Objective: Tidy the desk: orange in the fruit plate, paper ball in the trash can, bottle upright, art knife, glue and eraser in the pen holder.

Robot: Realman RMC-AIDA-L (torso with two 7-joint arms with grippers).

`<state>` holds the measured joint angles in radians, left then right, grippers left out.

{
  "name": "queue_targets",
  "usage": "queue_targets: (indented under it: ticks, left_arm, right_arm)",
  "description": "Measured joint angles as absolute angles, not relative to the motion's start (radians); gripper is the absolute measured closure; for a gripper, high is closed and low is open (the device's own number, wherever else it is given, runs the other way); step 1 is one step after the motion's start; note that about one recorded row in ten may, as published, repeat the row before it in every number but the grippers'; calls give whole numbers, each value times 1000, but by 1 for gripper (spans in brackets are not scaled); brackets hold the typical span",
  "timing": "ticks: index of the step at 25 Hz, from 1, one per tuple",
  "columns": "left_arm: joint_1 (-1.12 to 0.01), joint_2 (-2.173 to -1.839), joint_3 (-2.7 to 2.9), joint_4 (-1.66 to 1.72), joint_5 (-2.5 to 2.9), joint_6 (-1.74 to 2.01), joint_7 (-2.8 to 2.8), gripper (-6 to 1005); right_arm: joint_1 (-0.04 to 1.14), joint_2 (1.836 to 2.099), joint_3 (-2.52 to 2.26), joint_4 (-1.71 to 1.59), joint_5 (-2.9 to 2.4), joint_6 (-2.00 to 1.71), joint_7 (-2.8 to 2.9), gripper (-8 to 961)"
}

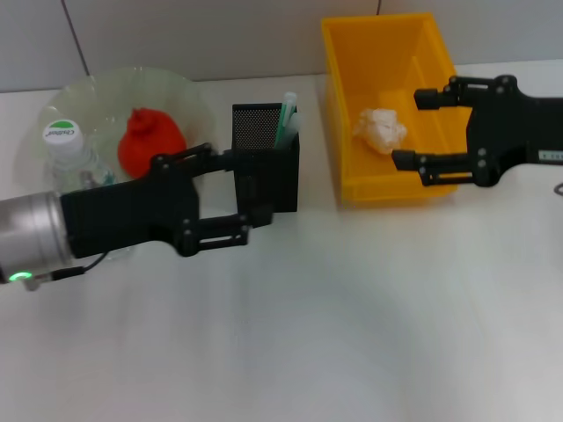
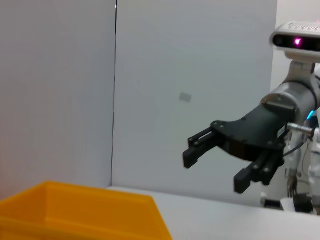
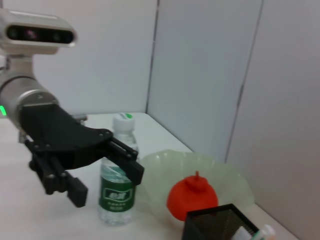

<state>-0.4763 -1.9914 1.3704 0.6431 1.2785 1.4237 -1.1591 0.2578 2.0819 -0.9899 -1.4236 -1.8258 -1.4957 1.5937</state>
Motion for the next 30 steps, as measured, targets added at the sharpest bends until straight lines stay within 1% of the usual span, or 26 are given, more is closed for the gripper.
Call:
queue_targets:
  ticks: [6,11,24,30]
  left_arm:
    - [-430,-1985,1316,756,1390,1463,-1263,184]
    - [-410,-1991,1300,843,1471,1533,-1343,184]
    - [-417,-1996,1297,866,1566,1598,-1391,184]
    - [-429,-2012,1273,867,1620,1592,-1392,184]
  right_arm:
    - [237,2085,-1021,-1399,-1818,-1540,1566,167]
    - [226,2086,-1101,-1365,-1816,-1545,1550,167]
    - [241,2084,-1159,-1300,-1816,-1555,1537,167]
    - [232,2084,-1164,-1300,-1819,-1584,1541,167]
